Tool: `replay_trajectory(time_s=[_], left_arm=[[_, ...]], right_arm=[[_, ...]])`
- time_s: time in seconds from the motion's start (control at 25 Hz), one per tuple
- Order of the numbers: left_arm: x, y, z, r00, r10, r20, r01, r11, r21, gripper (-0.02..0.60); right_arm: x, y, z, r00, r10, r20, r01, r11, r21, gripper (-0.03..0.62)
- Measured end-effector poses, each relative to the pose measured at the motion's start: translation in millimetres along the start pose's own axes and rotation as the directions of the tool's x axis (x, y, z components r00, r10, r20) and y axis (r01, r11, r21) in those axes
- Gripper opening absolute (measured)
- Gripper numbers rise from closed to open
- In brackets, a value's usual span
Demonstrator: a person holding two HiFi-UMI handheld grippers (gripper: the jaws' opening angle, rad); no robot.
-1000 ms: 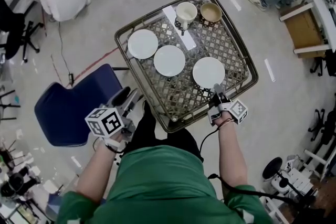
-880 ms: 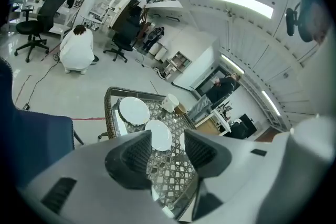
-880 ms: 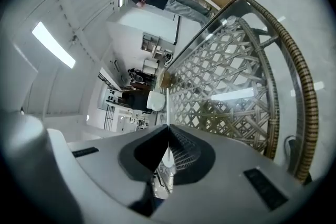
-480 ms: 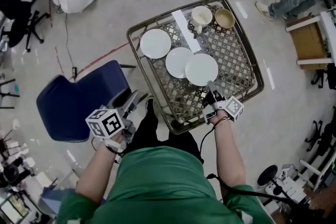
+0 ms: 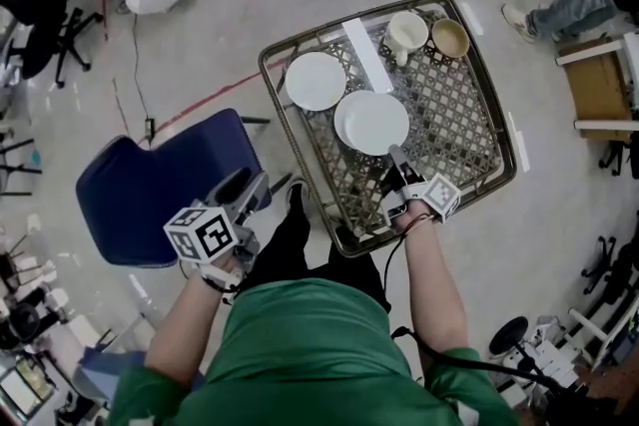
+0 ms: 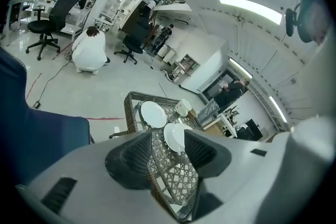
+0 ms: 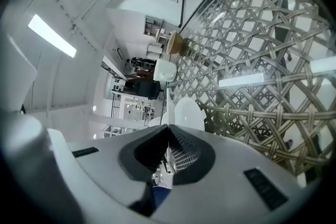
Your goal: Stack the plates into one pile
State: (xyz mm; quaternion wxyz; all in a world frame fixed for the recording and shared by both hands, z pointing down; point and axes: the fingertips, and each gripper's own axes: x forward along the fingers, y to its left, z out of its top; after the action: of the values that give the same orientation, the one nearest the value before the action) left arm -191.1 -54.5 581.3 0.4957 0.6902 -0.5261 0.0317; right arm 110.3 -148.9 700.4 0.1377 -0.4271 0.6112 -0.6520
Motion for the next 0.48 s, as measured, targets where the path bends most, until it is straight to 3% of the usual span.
replay_trajectory(time_s=[0.48], left_arm=[[4.4,17.5,7.3,1.0,0.024,-0.016,-0.024,1.0,-0.012,0.206]], right_arm=[[33.7,-2.0,-12.0,0.999,0.005,-0.036,-0.004,1.0,0.022,0.028]])
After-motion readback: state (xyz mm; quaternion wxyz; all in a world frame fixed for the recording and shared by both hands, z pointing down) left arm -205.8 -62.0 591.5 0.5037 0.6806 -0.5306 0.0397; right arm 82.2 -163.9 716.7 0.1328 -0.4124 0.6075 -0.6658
